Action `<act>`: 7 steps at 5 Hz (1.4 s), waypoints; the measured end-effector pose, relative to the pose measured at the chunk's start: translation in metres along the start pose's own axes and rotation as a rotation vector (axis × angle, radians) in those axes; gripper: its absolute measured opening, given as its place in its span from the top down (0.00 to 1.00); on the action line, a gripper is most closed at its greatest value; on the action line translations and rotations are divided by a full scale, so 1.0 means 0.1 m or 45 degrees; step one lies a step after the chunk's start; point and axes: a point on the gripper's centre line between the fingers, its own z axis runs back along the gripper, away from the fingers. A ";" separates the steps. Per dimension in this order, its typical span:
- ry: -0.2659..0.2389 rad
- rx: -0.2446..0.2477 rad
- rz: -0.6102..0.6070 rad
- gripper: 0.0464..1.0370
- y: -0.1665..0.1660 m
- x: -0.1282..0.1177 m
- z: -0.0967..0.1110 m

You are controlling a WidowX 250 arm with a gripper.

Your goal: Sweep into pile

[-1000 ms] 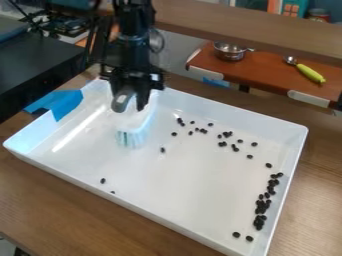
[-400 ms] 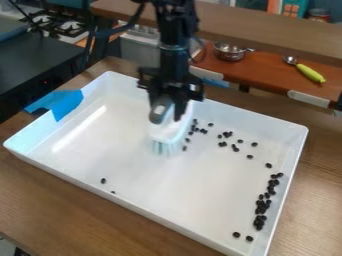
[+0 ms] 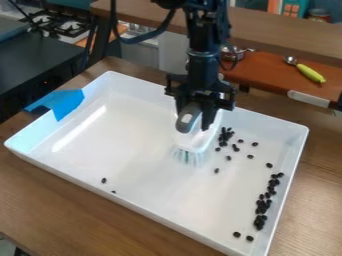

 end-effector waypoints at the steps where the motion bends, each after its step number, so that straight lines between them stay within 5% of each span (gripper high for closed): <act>1: 0.013 -0.019 -0.043 0.56 -0.19 -0.01 -0.02; 5: 0.058 -0.109 -0.149 0.56 -0.82 -0.13 -0.03; 6: 0.098 -0.155 -0.169 0.56 -0.74 -0.19 0.08; 7: 0.043 -0.225 -0.125 0.56 -0.46 -0.16 0.44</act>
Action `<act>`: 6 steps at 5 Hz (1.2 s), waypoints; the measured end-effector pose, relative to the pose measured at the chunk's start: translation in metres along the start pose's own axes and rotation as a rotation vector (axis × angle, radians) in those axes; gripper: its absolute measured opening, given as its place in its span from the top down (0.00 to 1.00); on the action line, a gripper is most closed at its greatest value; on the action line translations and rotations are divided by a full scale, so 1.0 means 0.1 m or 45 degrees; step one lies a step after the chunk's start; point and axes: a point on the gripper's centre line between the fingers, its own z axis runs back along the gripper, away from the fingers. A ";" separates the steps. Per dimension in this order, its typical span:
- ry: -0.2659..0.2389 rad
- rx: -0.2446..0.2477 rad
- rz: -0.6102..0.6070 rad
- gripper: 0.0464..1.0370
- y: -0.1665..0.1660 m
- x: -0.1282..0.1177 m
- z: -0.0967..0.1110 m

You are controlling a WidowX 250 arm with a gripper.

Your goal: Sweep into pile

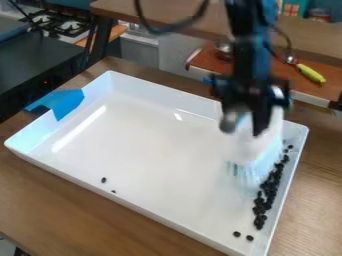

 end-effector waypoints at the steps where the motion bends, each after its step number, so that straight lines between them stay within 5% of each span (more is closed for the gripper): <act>1: -0.061 -0.043 0.060 0.56 0.51 -0.09 0.47; 2: -0.133 -0.028 0.060 0.56 0.96 -0.18 0.67; 4: -0.175 0.085 0.081 0.56 1.90 -0.49 0.62; 6: -0.127 0.127 0.025 0.56 2.21 -0.72 0.51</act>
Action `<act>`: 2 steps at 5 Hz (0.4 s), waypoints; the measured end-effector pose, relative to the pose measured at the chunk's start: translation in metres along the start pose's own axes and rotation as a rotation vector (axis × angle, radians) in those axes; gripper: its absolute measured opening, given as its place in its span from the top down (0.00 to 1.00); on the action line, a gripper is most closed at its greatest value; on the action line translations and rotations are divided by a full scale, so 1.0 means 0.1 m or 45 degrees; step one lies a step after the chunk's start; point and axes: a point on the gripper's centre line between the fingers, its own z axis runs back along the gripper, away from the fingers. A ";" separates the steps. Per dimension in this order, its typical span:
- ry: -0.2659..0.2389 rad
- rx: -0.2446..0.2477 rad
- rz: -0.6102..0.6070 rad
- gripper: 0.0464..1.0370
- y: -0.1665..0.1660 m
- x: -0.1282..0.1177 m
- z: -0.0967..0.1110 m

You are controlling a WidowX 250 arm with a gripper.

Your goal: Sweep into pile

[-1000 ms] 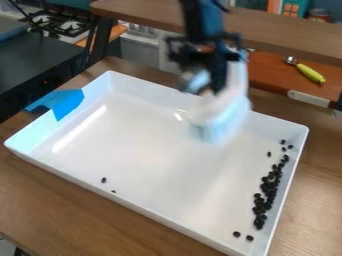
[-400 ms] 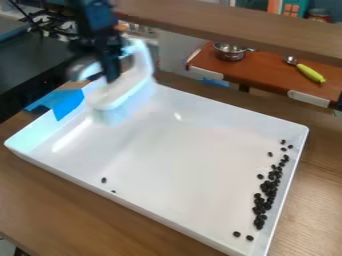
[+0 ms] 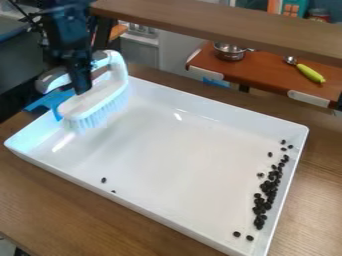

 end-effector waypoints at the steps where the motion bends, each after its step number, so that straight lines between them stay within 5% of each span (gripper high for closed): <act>1: 0.023 0.019 -0.006 0.56 0.07 -0.15 -0.03; 2: 0.008 0.065 -0.037 0.56 0.08 -0.20 -0.04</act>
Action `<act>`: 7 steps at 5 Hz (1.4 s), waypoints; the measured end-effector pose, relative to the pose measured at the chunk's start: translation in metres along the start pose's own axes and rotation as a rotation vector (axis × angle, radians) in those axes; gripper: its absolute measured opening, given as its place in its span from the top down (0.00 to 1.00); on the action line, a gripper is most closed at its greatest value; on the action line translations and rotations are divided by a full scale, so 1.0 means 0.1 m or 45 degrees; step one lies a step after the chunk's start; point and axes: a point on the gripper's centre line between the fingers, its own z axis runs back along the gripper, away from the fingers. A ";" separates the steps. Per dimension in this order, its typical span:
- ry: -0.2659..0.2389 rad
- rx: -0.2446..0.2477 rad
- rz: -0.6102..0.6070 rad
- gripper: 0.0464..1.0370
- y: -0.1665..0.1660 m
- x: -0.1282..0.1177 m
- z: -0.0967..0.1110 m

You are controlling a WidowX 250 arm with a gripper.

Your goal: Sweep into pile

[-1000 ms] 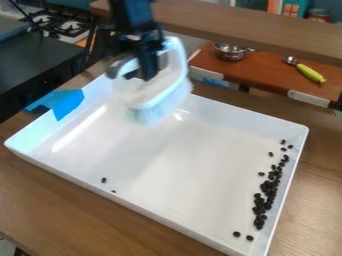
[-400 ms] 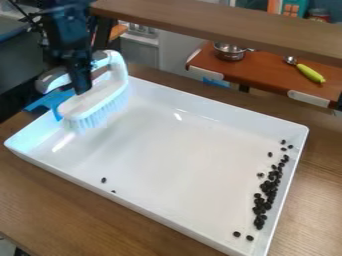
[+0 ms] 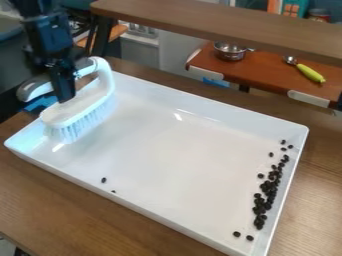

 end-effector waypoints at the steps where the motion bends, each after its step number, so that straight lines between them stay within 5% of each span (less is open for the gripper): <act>1: 0.030 0.018 -0.027 0.56 -0.04 -0.15 -0.14; 5: 0.007 0.109 -0.090 0.56 -0.59 -0.25 -0.43; 7: 0.106 -0.034 0.013 0.56 -1.25 -0.19 -0.47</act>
